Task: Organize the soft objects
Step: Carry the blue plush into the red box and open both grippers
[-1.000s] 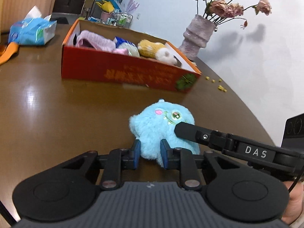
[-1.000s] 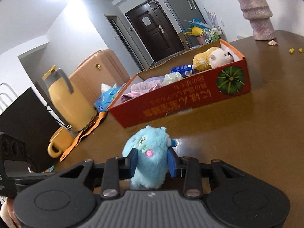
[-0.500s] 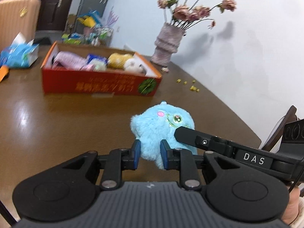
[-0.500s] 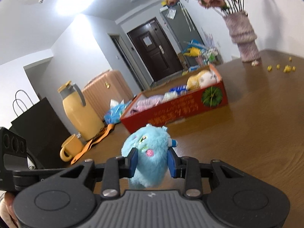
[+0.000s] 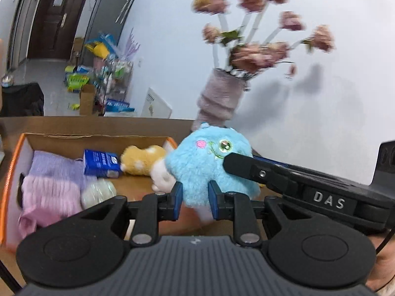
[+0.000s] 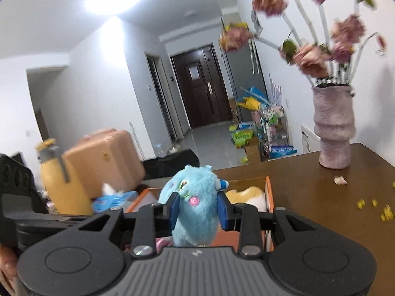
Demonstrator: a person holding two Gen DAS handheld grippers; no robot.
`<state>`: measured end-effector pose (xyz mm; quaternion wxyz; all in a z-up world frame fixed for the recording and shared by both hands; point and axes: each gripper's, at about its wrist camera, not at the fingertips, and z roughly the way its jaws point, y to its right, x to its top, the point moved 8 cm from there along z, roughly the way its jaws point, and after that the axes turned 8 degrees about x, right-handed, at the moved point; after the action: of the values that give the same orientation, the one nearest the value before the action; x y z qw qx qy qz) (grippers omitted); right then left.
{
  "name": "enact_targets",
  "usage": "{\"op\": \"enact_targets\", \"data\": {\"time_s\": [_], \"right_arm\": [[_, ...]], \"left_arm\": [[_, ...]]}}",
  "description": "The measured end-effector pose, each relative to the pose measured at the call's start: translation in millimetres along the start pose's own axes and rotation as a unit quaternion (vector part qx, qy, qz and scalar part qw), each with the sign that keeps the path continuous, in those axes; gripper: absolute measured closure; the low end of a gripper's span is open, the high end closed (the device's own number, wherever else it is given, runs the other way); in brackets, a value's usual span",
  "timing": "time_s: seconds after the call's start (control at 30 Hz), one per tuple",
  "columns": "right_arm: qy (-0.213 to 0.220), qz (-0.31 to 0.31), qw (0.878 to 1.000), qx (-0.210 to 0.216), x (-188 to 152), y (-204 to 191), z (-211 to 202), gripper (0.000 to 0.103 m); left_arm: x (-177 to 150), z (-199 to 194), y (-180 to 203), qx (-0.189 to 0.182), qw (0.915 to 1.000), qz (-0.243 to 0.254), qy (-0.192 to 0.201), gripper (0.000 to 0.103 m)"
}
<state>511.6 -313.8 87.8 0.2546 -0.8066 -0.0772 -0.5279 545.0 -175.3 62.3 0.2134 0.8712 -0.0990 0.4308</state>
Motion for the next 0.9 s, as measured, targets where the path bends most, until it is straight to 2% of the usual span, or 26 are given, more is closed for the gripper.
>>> {"op": "enact_targets", "data": {"time_s": [0.07, 0.2, 0.27, 0.37, 0.43, 0.5, 0.63, 0.7, 0.8, 0.87, 0.9], "right_arm": [[-0.027, 0.003, 1.0, -0.001, 5.4, 14.9, 40.1, 0.072], [-0.105, 0.022, 0.994, 0.005, -6.2, 47.5, 128.2, 0.072], [-0.146, 0.02, 0.989, 0.009, -21.3, 52.9, 161.7, 0.071], [-0.201, 0.005, 0.98, 0.004, -42.1, 51.1, 198.8, 0.071], [-0.223, -0.013, 0.975, -0.013, -51.3, 48.8, 212.4, 0.068], [-0.239, 0.006, 0.971, -0.018, -50.2, 52.8, 221.8, 0.068], [-0.24, 0.029, 0.97, 0.011, -51.6, 61.7, 230.2, 0.068], [-0.234, 0.017, 0.971, 0.032, -53.2, 63.6, 230.3, 0.068], [-0.239, -0.007, 0.97, 0.034, -51.0, 62.9, 229.1, 0.065], [-0.245, -0.024, 0.969, -0.005, -44.0, 61.9, 225.8, 0.048], [-0.249, -0.027, 0.968, -0.03, -40.3, 63.0, 220.5, 0.046]], "left_arm": [[4.6, 39.4, -23.8, 0.0, 0.9992, -0.026, -0.032, 0.081], [-2.4, 98.1, -68.1, 0.035, 0.9948, -0.051, -0.081, 0.081], [-12.0, 116.7, -85.2, 0.07, 0.9906, -0.044, -0.109, 0.081], [-16.3, 122.4, -88.7, 0.07, 0.9918, -0.013, -0.106, 0.082], [-13.9, 124.4, -89.0, 0.065, 0.9922, -0.008, -0.106, 0.082], [-12.8, 125.3, -90.3, 0.065, 0.9916, -0.016, -0.11, 0.082], [-14.9, 118.9, -89.1, 0.071, 0.9915, -0.016, -0.108, 0.082], [-15.1, 111.6, -86.2, 0.078, 0.9913, -0.006, -0.106, 0.082], [-12.0, 97.6, -84.4, 0.093, 0.9906, 0.007, -0.099, 0.082], [-7.5, 83.5, -84.2, 0.104, 0.9899, 0.01, -0.095, 0.082], [-4.2, 73.2, -84.7, 0.112, 0.9897, 0.013, -0.089, 0.082]]}}
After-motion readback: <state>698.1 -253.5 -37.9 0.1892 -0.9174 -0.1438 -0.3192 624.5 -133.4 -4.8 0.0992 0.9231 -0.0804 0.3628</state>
